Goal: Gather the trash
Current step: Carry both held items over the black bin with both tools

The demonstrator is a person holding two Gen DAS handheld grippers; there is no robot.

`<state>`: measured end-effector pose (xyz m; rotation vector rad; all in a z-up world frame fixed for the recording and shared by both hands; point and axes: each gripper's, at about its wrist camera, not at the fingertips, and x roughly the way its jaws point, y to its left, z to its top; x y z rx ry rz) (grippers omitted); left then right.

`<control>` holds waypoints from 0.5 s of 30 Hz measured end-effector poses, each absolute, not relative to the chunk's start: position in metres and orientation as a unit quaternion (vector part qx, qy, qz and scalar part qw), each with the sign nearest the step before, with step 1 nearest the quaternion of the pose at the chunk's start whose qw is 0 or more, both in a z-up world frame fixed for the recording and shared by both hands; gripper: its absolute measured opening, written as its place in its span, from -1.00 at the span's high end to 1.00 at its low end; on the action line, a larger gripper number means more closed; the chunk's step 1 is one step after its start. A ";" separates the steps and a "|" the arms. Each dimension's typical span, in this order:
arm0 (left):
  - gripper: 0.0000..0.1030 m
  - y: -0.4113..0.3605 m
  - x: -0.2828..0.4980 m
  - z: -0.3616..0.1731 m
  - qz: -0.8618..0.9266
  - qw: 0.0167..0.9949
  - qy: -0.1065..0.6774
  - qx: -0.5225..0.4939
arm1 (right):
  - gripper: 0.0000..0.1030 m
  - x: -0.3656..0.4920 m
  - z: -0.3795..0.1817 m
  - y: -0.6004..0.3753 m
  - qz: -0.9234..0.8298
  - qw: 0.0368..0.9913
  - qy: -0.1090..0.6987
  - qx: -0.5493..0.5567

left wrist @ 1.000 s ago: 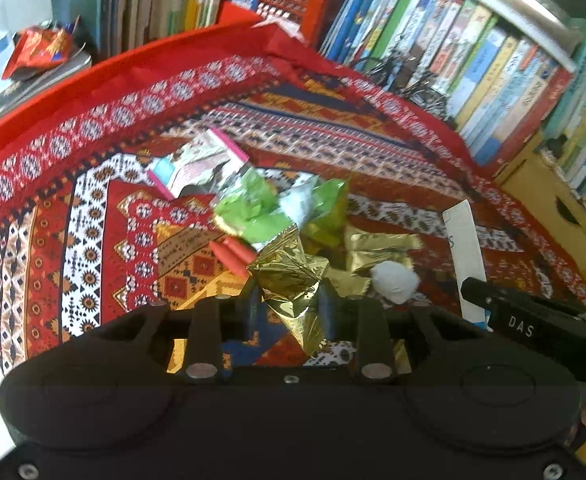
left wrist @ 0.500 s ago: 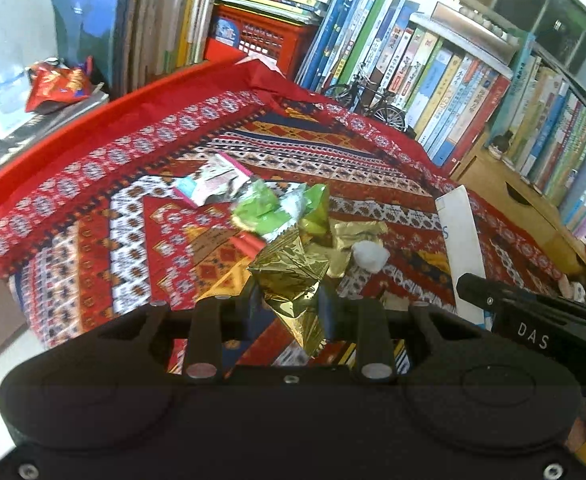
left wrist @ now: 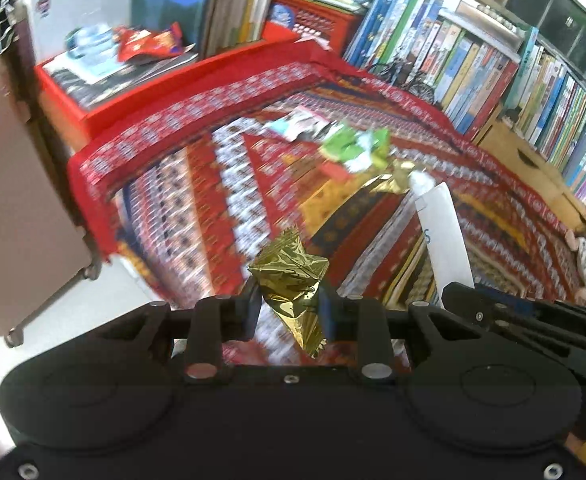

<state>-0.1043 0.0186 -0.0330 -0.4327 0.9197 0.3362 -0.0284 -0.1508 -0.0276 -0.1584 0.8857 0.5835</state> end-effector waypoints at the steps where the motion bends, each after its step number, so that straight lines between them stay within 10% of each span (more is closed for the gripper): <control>1: 0.46 0.022 -0.116 -0.036 0.163 0.858 0.441 -0.208 | 0.56 -0.037 -0.029 -0.147 0.281 0.857 0.424 -0.078; 15: 0.46 0.070 -0.205 -0.098 0.195 0.819 0.493 -0.221 | 0.55 -0.123 -0.078 -0.098 0.316 0.816 0.475 -0.093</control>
